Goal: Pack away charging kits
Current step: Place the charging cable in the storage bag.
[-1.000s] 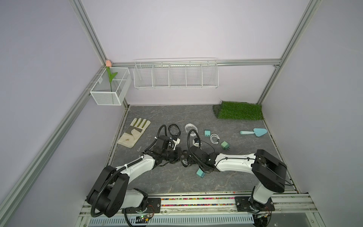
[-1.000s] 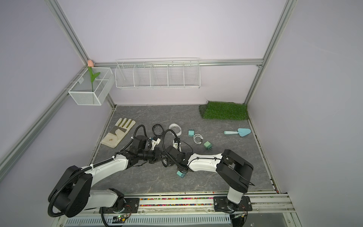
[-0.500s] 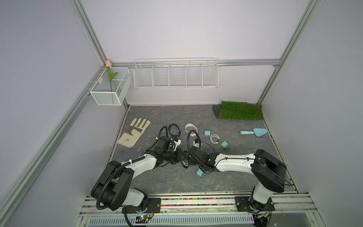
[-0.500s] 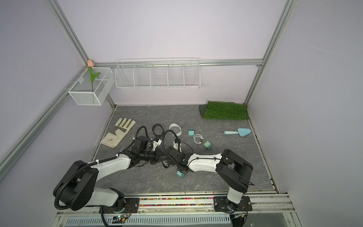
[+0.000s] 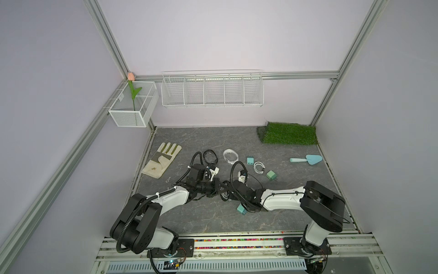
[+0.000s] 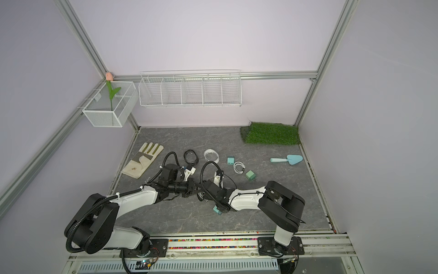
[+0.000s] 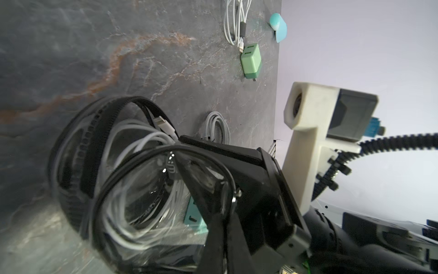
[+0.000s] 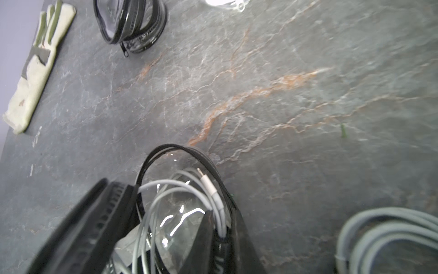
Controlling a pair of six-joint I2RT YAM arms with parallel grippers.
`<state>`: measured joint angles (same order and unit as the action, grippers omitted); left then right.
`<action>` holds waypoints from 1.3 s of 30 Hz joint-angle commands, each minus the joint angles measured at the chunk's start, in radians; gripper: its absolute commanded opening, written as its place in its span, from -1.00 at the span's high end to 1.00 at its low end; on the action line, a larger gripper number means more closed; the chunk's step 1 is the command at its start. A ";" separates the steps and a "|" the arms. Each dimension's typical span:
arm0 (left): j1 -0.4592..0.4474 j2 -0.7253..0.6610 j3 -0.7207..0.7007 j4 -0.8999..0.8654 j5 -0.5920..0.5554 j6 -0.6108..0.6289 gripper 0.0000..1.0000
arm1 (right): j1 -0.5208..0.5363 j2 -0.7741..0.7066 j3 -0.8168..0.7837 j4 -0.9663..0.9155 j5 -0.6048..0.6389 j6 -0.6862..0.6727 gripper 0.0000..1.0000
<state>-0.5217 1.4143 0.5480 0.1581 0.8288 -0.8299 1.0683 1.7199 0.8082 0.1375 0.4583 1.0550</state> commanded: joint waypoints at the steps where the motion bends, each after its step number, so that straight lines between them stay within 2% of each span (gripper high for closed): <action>1: 0.000 0.017 -0.020 0.072 0.054 -0.026 1.00 | -0.003 -0.047 -0.023 0.045 0.073 0.046 0.88; 8: 0.001 0.074 -0.013 0.103 0.069 -0.041 1.00 | -0.004 -0.043 -0.035 0.106 0.090 0.048 0.87; 16: 0.001 0.089 -0.017 0.147 0.090 -0.075 1.00 | -0.003 -0.047 -0.022 0.056 0.137 0.103 0.87; 27: 0.001 0.052 -0.009 0.107 0.088 -0.069 1.00 | 0.021 0.087 0.038 0.062 0.145 0.056 0.88; 36: 0.002 0.080 -0.028 0.205 0.119 -0.126 1.00 | 0.023 0.041 0.003 0.072 0.172 0.067 0.87; 39: 0.002 0.090 -0.035 0.245 0.132 -0.151 1.00 | 0.023 0.041 0.025 0.036 0.178 0.063 0.69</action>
<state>-0.5106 1.4948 0.5179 0.3088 0.8738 -0.9287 1.0885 1.7763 0.8314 0.2062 0.6079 1.1179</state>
